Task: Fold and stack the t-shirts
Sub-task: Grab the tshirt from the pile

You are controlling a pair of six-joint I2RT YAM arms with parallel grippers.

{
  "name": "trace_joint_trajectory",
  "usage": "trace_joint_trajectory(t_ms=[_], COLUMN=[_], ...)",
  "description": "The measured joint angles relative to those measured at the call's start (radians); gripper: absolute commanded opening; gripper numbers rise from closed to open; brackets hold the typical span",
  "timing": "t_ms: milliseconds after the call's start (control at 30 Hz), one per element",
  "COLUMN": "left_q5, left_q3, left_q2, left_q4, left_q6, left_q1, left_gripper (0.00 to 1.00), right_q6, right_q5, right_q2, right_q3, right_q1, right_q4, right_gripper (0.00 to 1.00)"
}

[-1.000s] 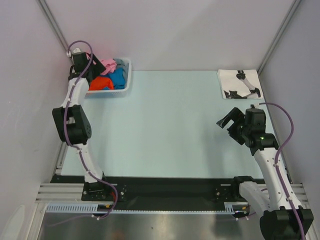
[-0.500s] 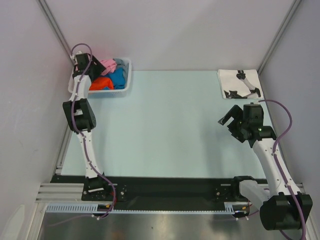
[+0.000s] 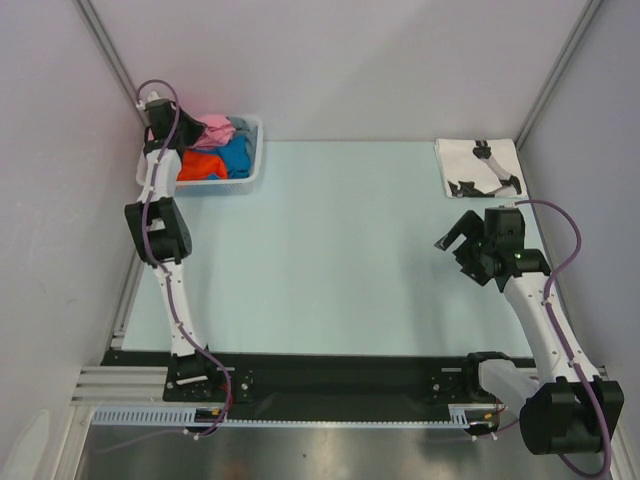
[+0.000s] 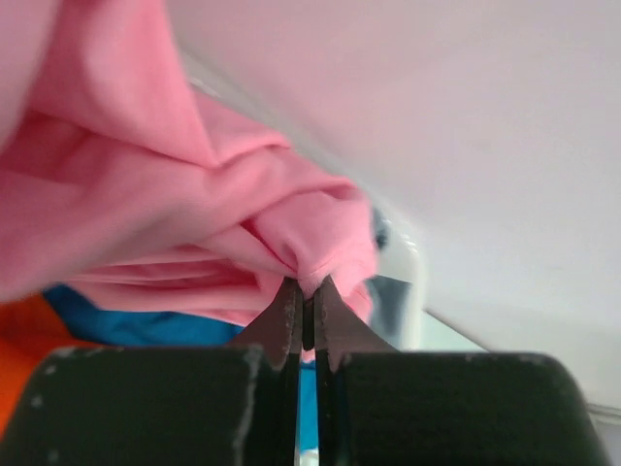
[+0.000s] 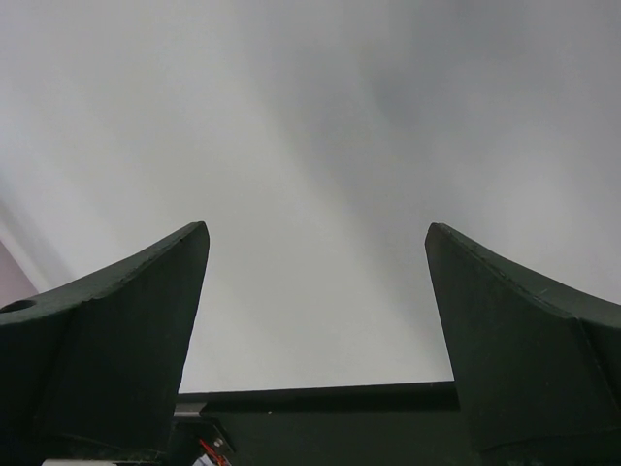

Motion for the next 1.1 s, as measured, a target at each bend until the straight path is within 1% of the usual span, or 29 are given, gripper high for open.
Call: trace_joint_trajectory(t_ms=[133, 200, 267, 333, 367, 500, 567, 667, 767, 800, 867, 933, 1000, 1067, 1100], left_q5=[0.067, 0.129, 0.177, 0.219, 0.240, 0.308, 0.334, 0.363, 0.394, 0.401, 0.419, 0.431, 0.441, 0.447, 0.449], left_q3=[-0.075, -0.149, -0.290, -0.465, -0.513, -0.602, -0.613, -0.607, -0.519, -0.460, -0.336, -0.163, -0.046, -0.040, -0.071], left_q2=[-0.078, -0.146, -0.247, -0.362, -0.396, -0.451, -0.457, -0.466, -0.467, -0.466, -0.467, -0.470, -0.511, -0.602, -0.665], left_q4=[0.090, 0.183, 0.307, 0.459, 0.514, 0.694, 0.743, 0.790, 0.779, 0.756, 0.701, 0.622, 0.555, 0.503, 0.486], left_q6=[-0.037, -0.105, -0.186, -0.267, -0.301, -0.401, -0.440, -0.489, -0.521, -0.524, -0.520, -0.504, -0.473, -0.436, -0.415], left_q1=[-0.009, -0.017, -0.027, -0.047, -0.061, -0.137, -0.178, -0.238, -0.287, -0.302, -0.319, -0.341, -0.358, -0.379, -0.394], left_gripper=[0.00, 0.00, 0.00, 0.00, 0.00, 0.00, 0.00, 0.00, 0.00, 0.00, 0.00, 0.01, 0.06, 0.11, 0.17], right_q6=[-0.019, -0.029, -0.043, -0.051, -0.058, -0.069, -0.071, -0.069, -0.066, -0.065, -0.062, -0.060, -0.059, -0.059, -0.058], right_q5=[-0.014, -0.026, -0.045, -0.053, -0.054, -0.066, -0.072, -0.082, -0.092, -0.093, -0.093, -0.093, -0.092, -0.092, -0.091], right_q2=[0.000, 0.000, 0.000, 0.000, -0.002, -0.013, -0.027, -0.051, -0.070, -0.075, -0.082, -0.086, -0.089, -0.089, -0.089], right_q3=[0.006, 0.011, 0.017, 0.026, 0.035, 0.072, 0.080, 0.080, 0.080, 0.080, 0.080, 0.080, 0.080, 0.080, 0.080], right_q1=[0.000, 0.000, 0.000, 0.012, 0.023, 0.095, 0.132, 0.159, 0.173, 0.175, 0.179, 0.179, 0.183, 0.188, 0.196], right_q4=[-0.010, -0.013, -0.014, -0.020, -0.026, -0.033, -0.034, -0.045, -0.054, -0.057, -0.065, -0.073, -0.077, -0.082, -0.085], right_gripper=[0.98, 0.97, 0.96, 0.96, 0.96, 0.96, 0.96, 0.96, 0.96, 0.99, 1.00, 1.00, 1.00, 1.00, 1.00])
